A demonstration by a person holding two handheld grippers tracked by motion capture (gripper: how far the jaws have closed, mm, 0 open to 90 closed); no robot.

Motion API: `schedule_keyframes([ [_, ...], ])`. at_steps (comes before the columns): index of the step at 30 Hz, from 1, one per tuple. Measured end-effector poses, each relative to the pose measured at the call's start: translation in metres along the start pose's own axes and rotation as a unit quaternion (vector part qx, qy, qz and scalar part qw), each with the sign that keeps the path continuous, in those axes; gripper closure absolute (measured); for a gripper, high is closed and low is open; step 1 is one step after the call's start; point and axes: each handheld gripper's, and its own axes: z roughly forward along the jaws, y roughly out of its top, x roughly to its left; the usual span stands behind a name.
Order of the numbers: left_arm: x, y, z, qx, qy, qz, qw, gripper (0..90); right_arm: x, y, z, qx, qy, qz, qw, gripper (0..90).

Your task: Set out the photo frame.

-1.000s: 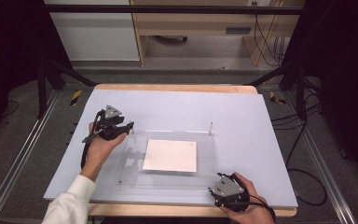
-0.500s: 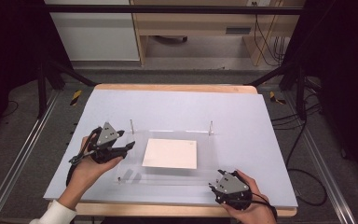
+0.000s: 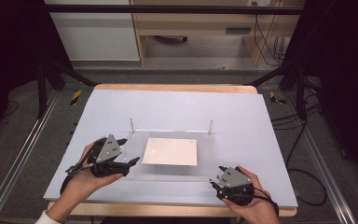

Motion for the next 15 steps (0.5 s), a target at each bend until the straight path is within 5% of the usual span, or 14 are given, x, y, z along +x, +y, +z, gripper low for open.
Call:
schedule_keyframes([
  [2,-0.005,0.000,0.000,0.004,-0.008,0.016,0.9998,24.3,-0.002,0.002,-0.001,0.001,0.003,0.003,1.0000,45.4],
  [11,-0.016,0.000,-0.004,0.005,-0.023,0.030,0.9993,20.7,-0.008,0.009,-0.004,0.005,0.007,0.017,0.9998,45.8],
  [15,-0.029,-0.001,-0.008,0.012,-0.035,0.071,0.9968,22.1,-0.012,0.014,-0.006,0.009,0.013,0.022,0.9996,45.8],
])
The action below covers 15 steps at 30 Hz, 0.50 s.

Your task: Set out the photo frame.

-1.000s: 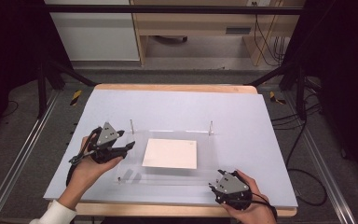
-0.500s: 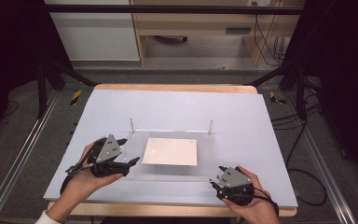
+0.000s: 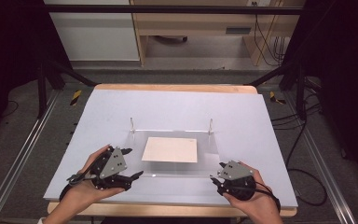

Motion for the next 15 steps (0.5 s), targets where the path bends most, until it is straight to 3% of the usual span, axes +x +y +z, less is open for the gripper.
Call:
schedule_keyframes([
  [1,0.000,0.000,0.000,0.000,0.000,0.000,1.0000,22.5,0.000,0.000,0.000,0.000,0.000,0.000,1.0000,45.8],
  [8,-0.013,-0.006,0.001,0.017,-0.002,0.055,0.9984,24.8,-0.006,0.007,-0.002,0.004,0.007,0.011,0.9999,46.0],
  [15,-0.012,-0.012,0.008,0.026,0.006,0.070,0.9972,33.7,-0.009,0.011,-0.004,0.007,0.011,0.018,0.9997,46.1],
])
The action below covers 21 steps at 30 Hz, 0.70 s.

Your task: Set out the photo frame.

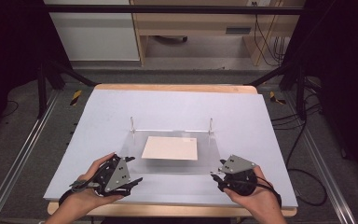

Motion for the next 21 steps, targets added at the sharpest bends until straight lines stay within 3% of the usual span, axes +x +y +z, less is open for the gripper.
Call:
schedule_keyframes([
  [8,0.0023,-0.0011,0.0055,0.012,0.013,0.009,0.9998,52.0,-0.0035,0.0043,-0.0014,0.006,0.006,0.004,1.0000,46.1],
  [21,0.0063,0.0001,0.0056,0.008,0.041,-0.006,0.9991,58.8,-0.0076,0.0071,-0.0040,-0.003,0.009,0.014,0.9999,47.1],
])
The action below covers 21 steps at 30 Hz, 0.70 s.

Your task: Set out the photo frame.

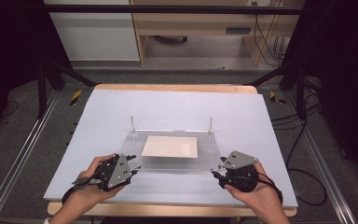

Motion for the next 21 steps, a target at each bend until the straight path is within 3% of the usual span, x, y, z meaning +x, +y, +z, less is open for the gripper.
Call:
schedule_keyframes([
  [5,0.002,0.005,-0.002,-0.002,0.012,-0.012,0.9999,60.6,-0.002,0.000,-0.001,-0.013,0.000,0.006,0.9999,47.6],
  [10,0.007,0.008,-0.003,0.000,0.009,-0.021,0.9997,61.0,-0.002,0.001,-0.001,-0.036,-0.016,-0.031,0.9988,48.1],
  [17,0.018,0.013,-0.006,-0.012,0.006,-0.047,0.9988,62.0,-0.006,0.004,-0.001,-0.057,-0.024,-0.047,0.9970,49.8],
  [21,0.020,0.015,-0.006,-0.009,0.006,-0.046,0.9989,62.7,-0.008,0.004,0.000,-0.066,-0.028,-0.052,0.9961,52.3],
])
